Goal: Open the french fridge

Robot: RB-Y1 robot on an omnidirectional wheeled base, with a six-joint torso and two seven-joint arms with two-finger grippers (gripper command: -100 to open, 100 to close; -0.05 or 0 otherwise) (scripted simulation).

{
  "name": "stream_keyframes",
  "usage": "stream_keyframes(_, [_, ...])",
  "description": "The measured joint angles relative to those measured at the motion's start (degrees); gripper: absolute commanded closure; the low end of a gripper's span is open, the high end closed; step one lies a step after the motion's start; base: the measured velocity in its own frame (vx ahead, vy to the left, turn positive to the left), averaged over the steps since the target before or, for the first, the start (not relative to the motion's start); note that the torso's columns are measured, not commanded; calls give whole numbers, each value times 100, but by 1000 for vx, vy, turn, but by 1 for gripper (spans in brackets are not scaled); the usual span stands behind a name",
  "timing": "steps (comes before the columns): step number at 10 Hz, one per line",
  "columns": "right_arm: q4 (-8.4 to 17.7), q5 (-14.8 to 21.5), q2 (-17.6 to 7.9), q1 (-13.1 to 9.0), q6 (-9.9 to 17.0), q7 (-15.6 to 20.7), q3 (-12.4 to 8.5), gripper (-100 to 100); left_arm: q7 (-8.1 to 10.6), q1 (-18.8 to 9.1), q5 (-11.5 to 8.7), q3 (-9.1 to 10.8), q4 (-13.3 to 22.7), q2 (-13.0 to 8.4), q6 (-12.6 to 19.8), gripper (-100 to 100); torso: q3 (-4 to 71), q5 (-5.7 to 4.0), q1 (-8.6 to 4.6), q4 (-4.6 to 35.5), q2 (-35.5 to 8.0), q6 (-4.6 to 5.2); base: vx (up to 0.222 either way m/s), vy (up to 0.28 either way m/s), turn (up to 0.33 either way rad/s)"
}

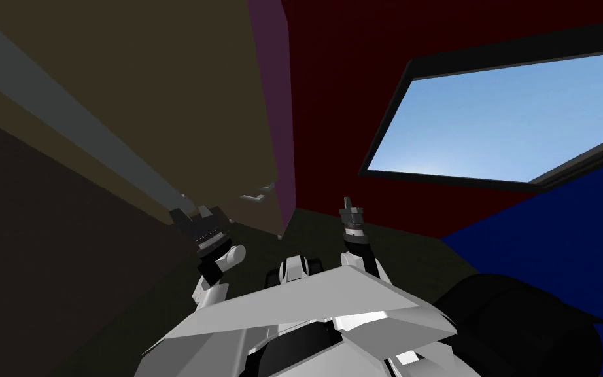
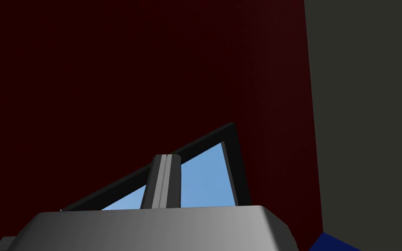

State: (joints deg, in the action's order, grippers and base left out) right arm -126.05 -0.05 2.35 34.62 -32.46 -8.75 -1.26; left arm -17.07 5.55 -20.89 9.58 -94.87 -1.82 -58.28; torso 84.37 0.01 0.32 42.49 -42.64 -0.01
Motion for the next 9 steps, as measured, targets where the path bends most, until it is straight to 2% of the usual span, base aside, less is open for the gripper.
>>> stream_keyframes(1, [0, 0, 0, 0, 0, 0, 0, 0, 35, -71, -185, 184, 131, -190, 64, -100, 17, 6, -6, -16, 29, 0, -96, -68, -120])
stream_keyframes(3, [0, 0, -1, 2, 0, 0, -1, 0, 64, -266, -381, 368, 495, -492, 35, -100, 45, 4, 6, -23, 69, -7, -67, -62, -121])
stream_keyframes(4, [0, 0, -1, 3, 0, 0, -2, 0, 80, -278, -463, 457, 525, -616, 53, -100, 41, 5, -3, -27, 67, -6, -64, -72, -174])
stream_keyframes(6, [0, 0, -1, 2, 0, 0, -1, 0, 147, -457, -751, 756, 872, -977, 51, -100, 21, -1, -39, -23, 37, 6, -88, -86, -185])
stream_keyframes(9, [0, 0, -1, 3, 0, 0, -2, 0, 123, -640, -1065, 1066, 1079, -1357, 238, -100, 9, -21, -53, -3, 16, -5, -67, -74, -143])
